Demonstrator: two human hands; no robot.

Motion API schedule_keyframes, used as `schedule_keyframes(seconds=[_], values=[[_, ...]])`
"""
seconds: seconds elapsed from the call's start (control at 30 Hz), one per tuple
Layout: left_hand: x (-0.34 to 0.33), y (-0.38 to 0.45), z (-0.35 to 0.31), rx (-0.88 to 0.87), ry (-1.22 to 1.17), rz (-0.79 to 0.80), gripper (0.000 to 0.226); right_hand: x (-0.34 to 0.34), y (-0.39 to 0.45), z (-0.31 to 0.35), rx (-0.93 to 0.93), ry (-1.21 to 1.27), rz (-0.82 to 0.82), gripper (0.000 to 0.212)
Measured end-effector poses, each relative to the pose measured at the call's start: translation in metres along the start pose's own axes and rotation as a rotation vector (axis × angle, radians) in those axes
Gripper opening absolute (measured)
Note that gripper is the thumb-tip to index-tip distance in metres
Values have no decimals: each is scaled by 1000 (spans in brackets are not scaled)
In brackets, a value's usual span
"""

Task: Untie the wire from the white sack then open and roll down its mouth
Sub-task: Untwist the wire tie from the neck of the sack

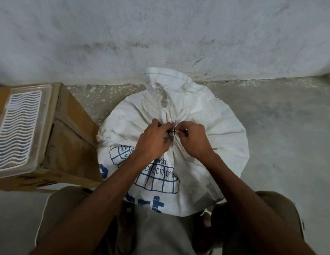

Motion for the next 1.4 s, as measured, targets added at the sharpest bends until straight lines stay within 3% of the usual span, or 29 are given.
schedule_keyframes(seconds=[0.3,0.53,0.77,1.07,1.2,1.4], values=[[-1,-4,-9,-78,70,-21,48,0,1,3,-56,13,-18,14],[0,-3,-11,-97,102,-4,48,1,6,2,-103,-54,-57,13],[1,4,-8,-21,18,33,27,2,9,-2,-166,-66,-72,9],[7,12,-3,-19,-59,23,19,-1,14,-4,-165,-31,-45,15],[10,14,1,-18,-131,4,16,-4,15,-9,-227,21,-24,30],[14,14,6,43,-232,-1,14,-9,14,-17,-350,174,-14,27]])
Point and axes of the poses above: each hand's wrist, its own y-axis towards the middle knuckle, its own x-axis out of the back of the hand, z = x × y, the point moved 3 cm from there along y, towards the middle knuckle, and after that the axes turned 11 degrees about x, right-handed, at the moved point
